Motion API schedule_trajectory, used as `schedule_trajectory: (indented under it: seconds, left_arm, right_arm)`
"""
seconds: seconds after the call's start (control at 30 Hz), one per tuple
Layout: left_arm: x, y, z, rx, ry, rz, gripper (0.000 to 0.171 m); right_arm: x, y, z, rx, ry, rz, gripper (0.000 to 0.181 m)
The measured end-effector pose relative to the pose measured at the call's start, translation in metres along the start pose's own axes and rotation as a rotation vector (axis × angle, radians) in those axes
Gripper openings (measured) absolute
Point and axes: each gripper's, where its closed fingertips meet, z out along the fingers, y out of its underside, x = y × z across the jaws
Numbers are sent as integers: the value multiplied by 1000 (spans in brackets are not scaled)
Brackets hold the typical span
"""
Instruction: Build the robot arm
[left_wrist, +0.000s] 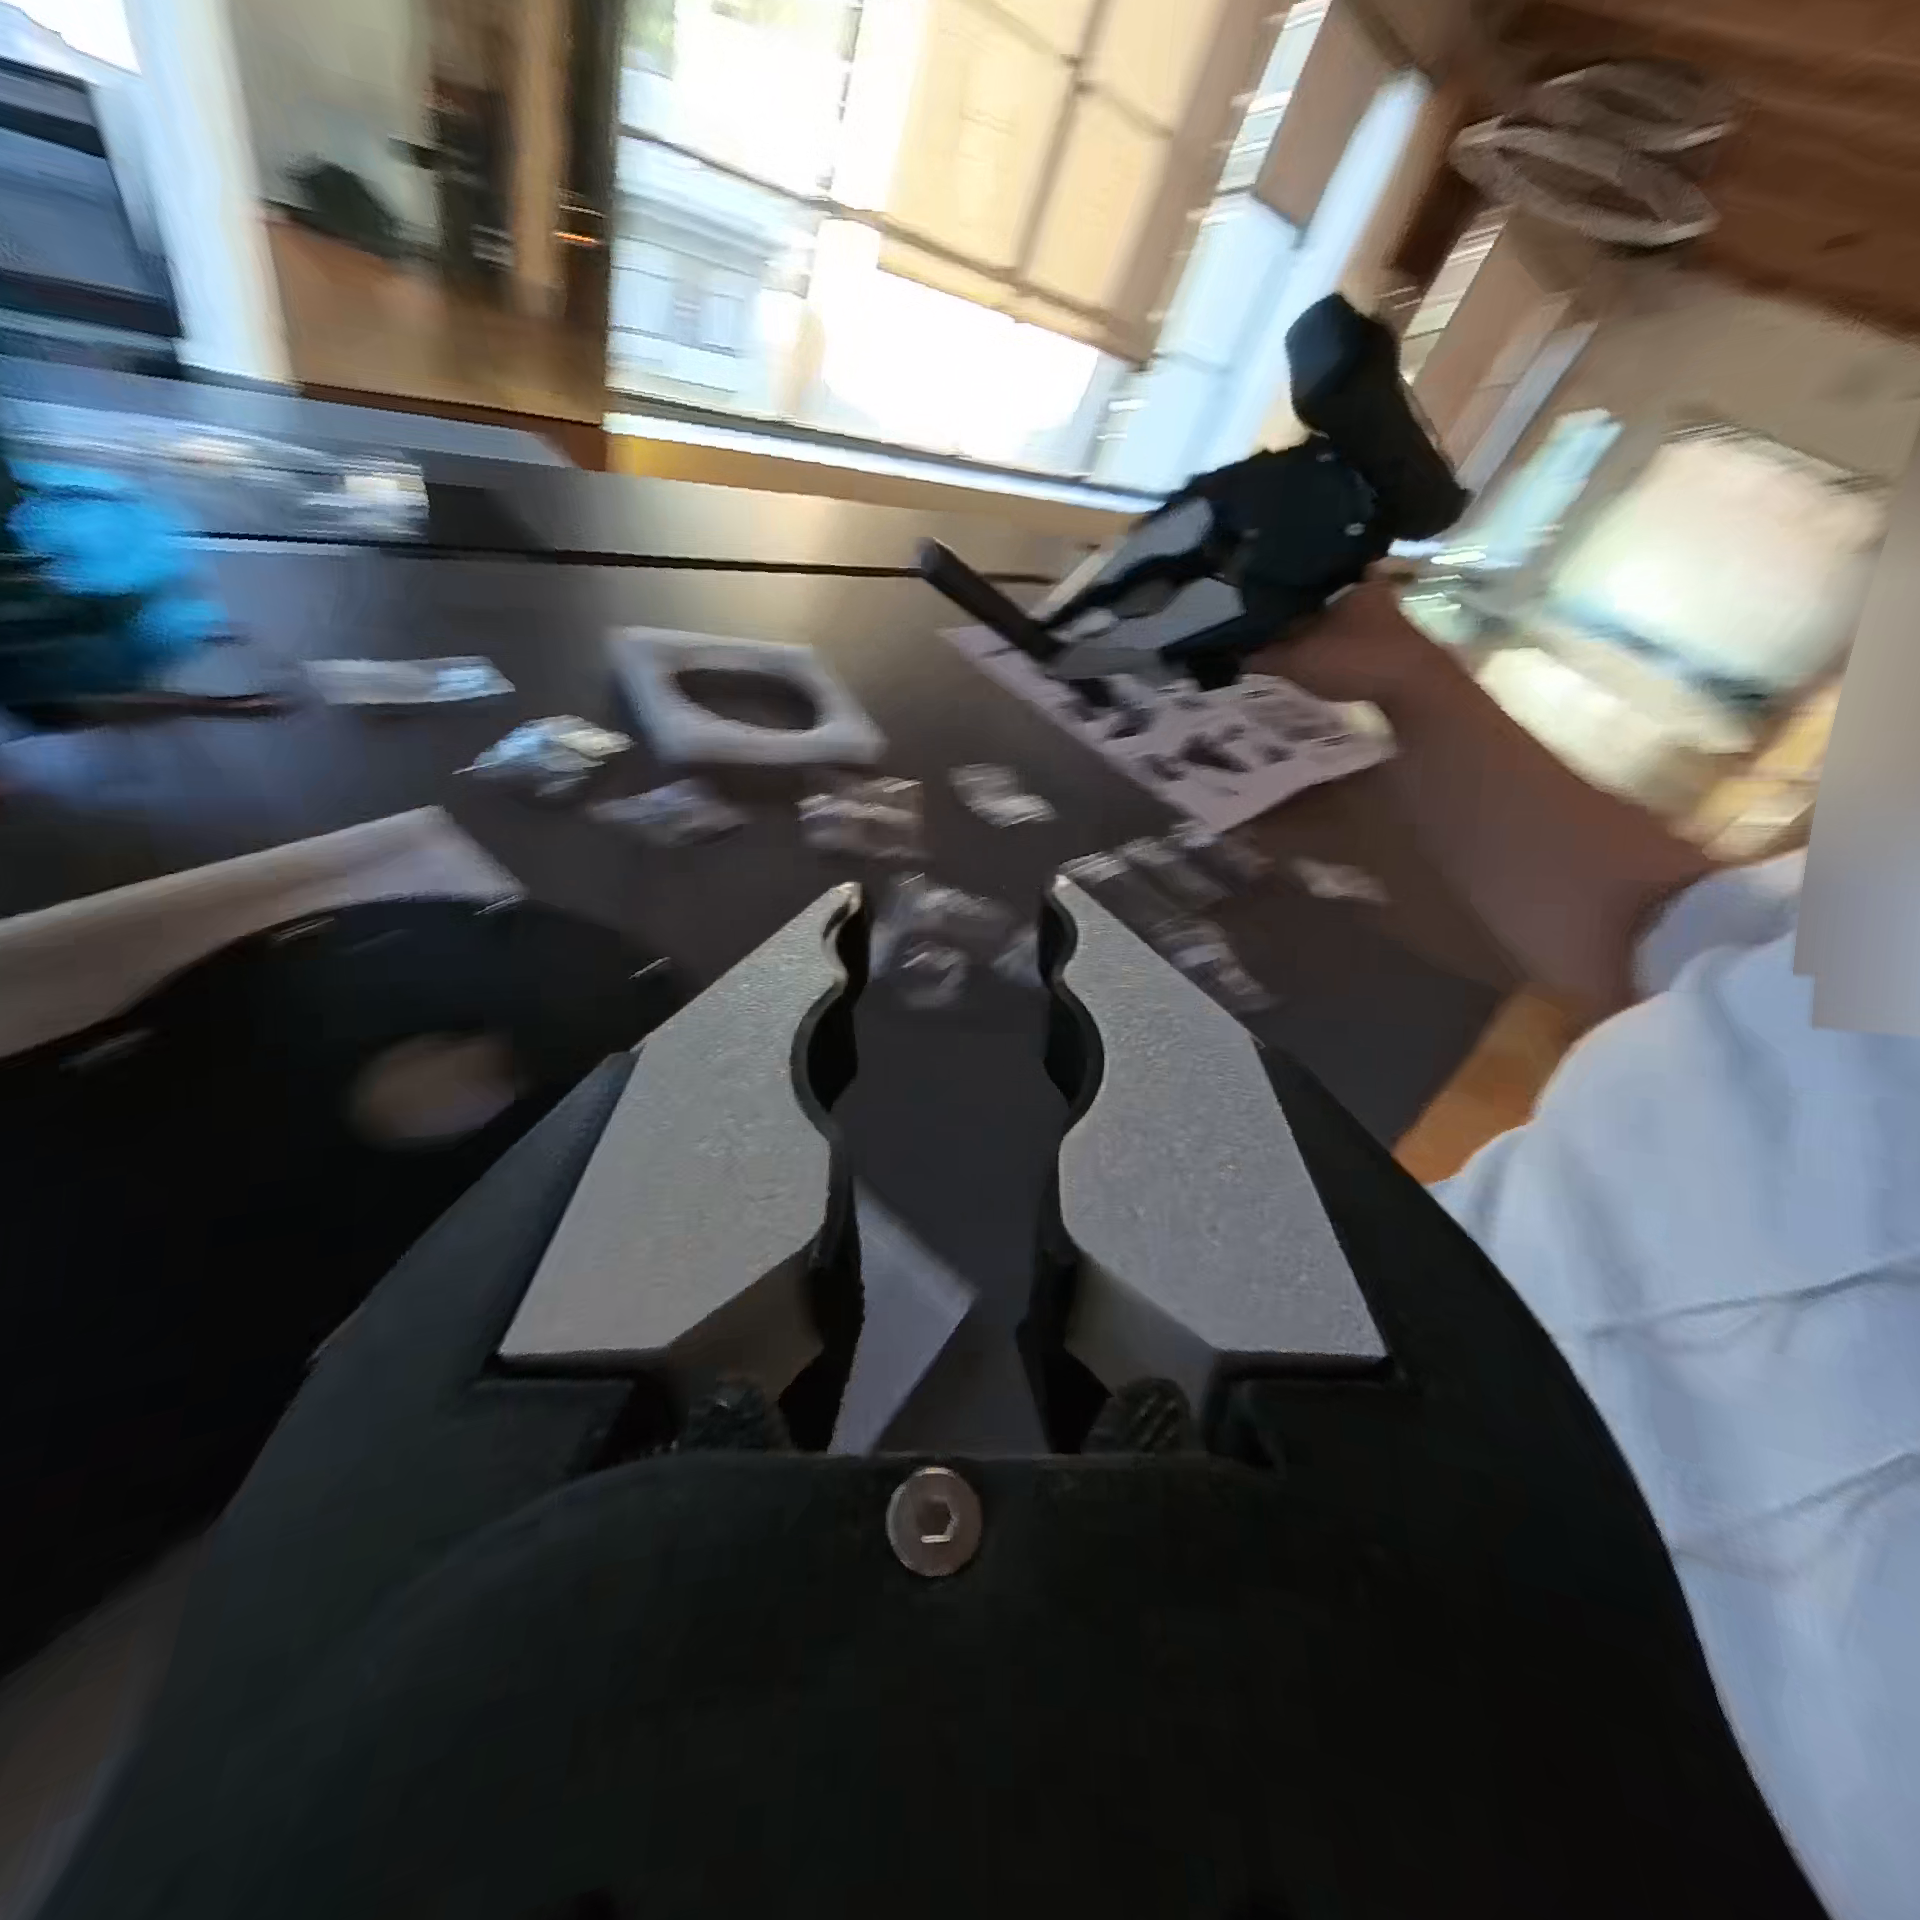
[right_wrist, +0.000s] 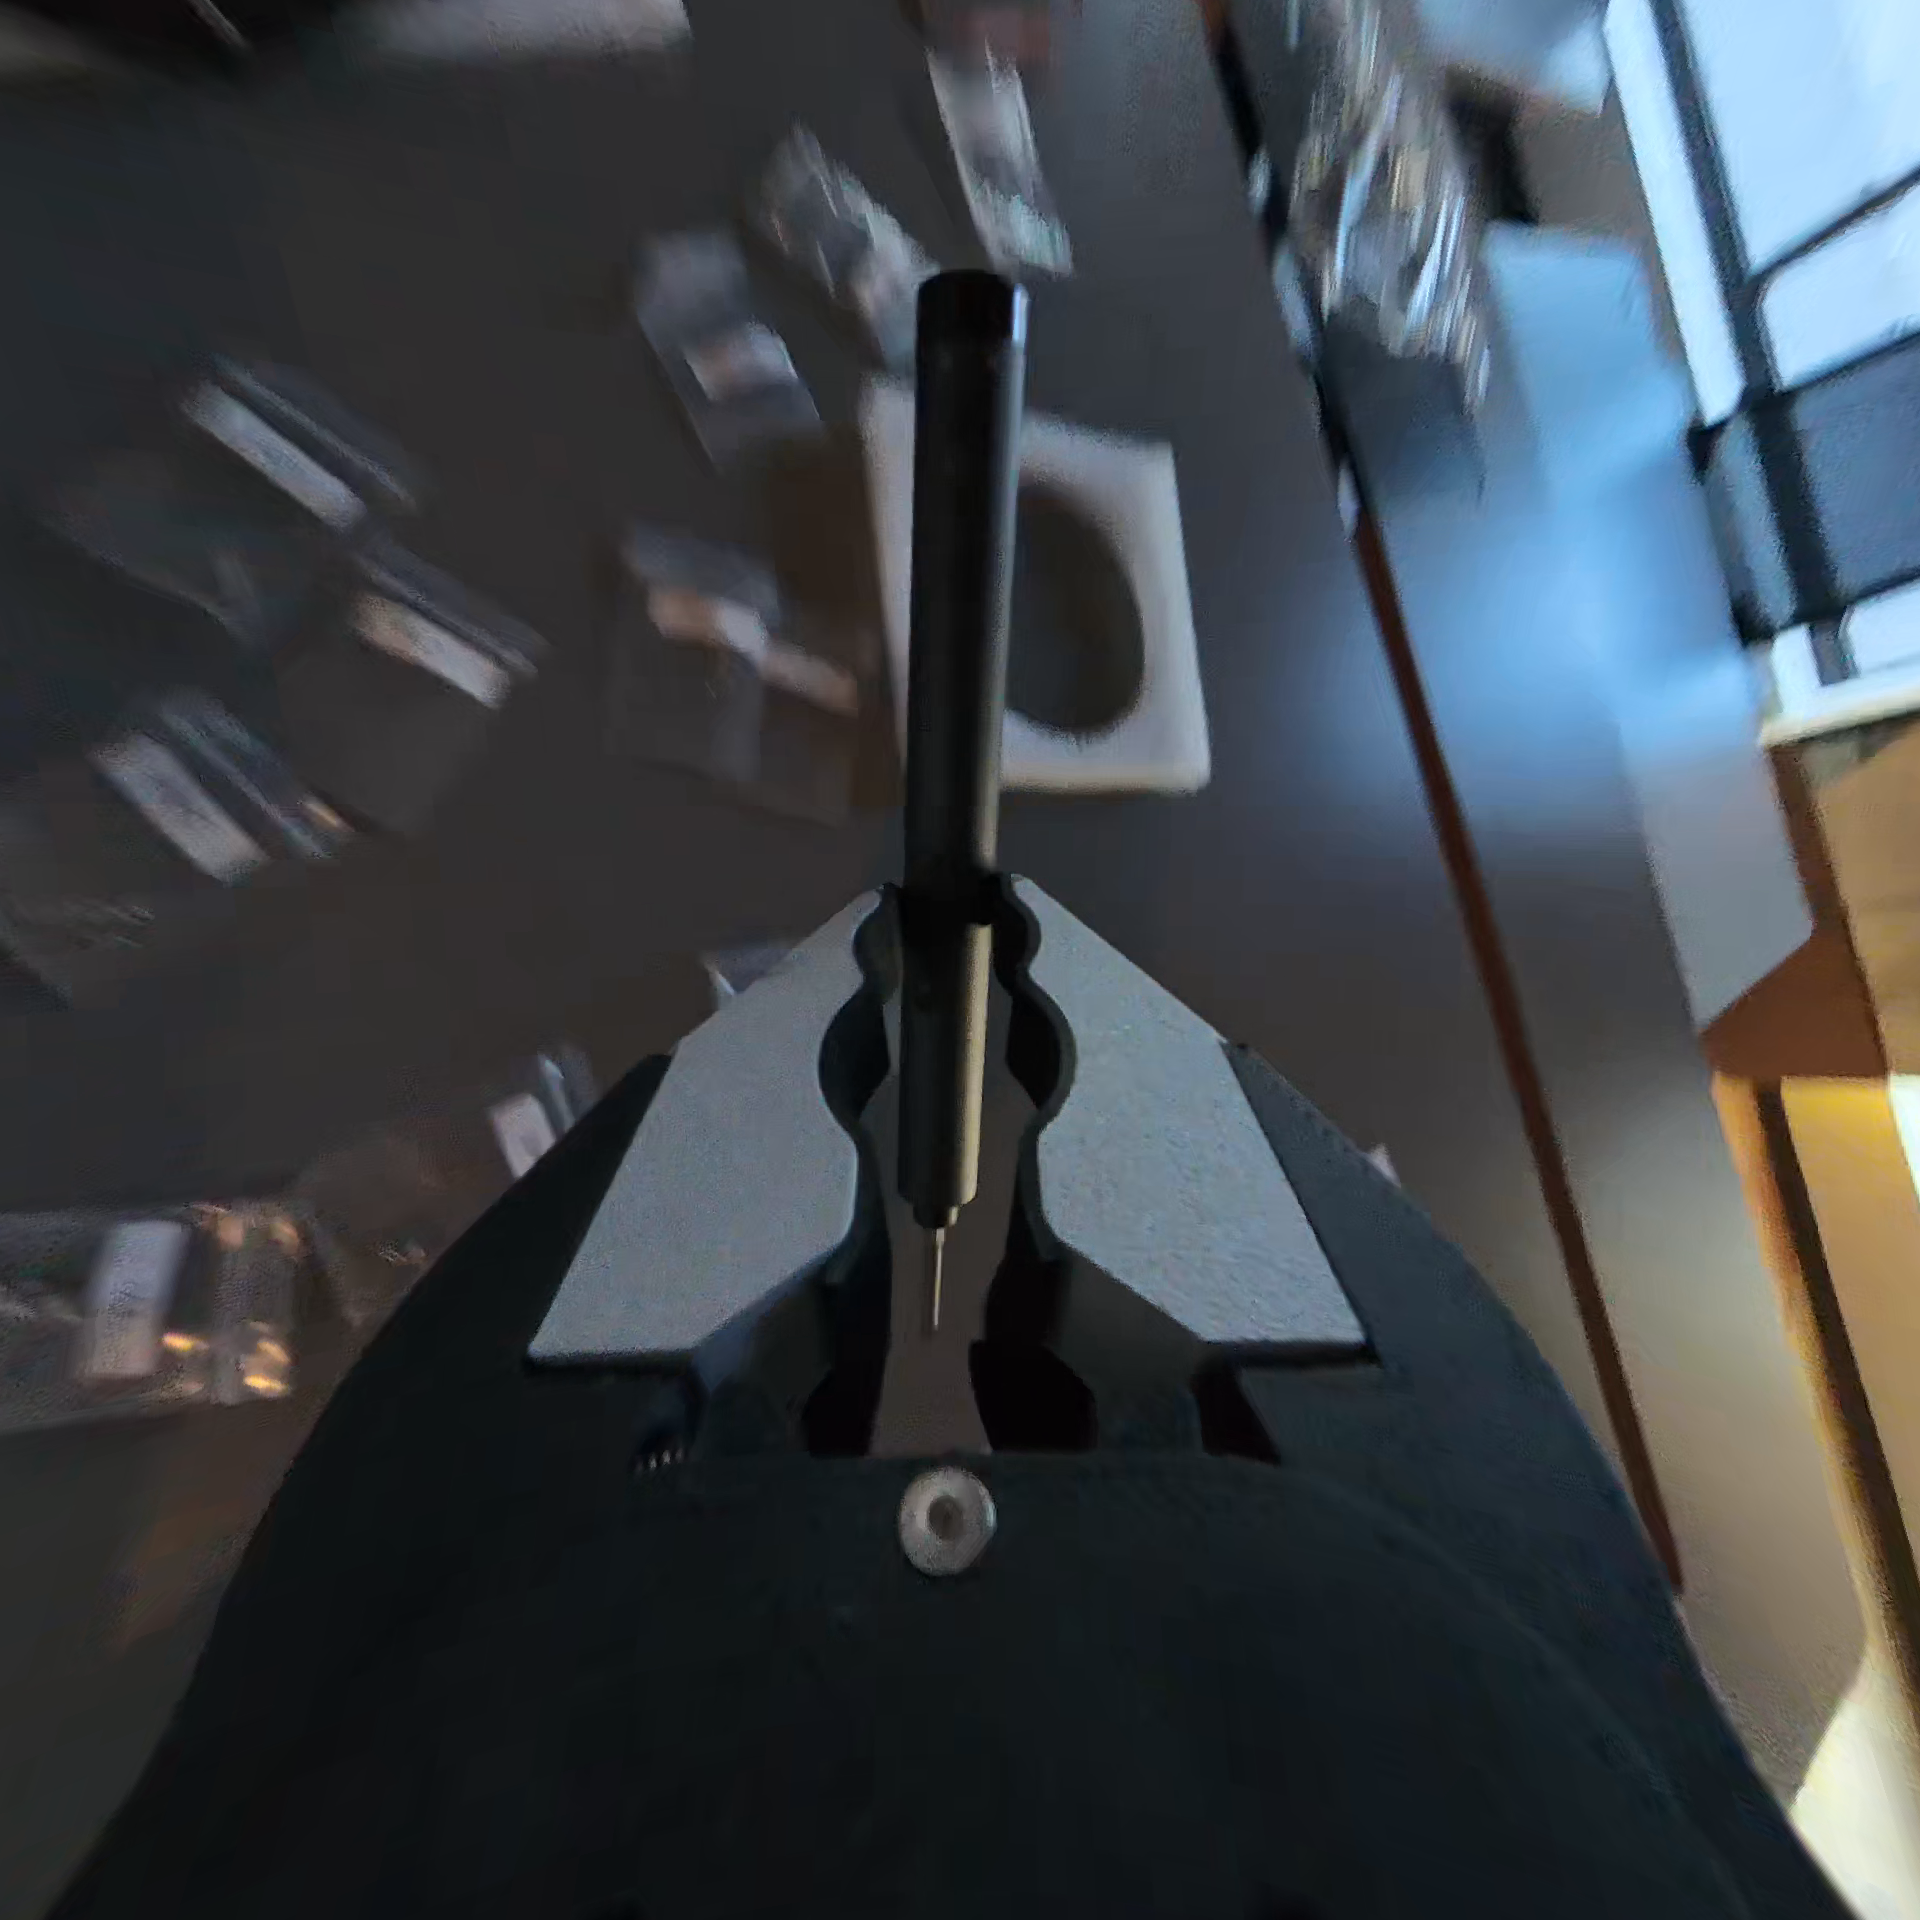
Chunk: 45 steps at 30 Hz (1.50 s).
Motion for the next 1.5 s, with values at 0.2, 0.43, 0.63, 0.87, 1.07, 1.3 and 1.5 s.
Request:
schedule_trajectory:
  seconds: [0.2,0.43,0.63,0.87,1.07,1.3,1.5]
  left_arm:
    - [26,-66,59,103,334,5,51]
    - [57,-179,45,200,855,-50,56]
    - [64,-192,41,81,928,-18,50]
    - [15,-184,53,-1,803,-98,36]
    - [-48,-190,29,56,566,-101,46]
    - [-66,-184,9,54,505,77,29]
    - [-81,-177,7,14,555,112,15]
  right_arm:
    - [-48,-150,-62,586,-466,74,15]
    - [-76,-246,-117,959,-1283,222,14]
    - [-80,-270,-123,1031,-1620,292,15]
    - [-83,-304,-71,994,-1355,377,14]
    - [-60,-333,-17,893,-368,350,15]
    - [-81,-355,9,677,86,244,15]
    - [-105,-359,23,761,-109,306,17]
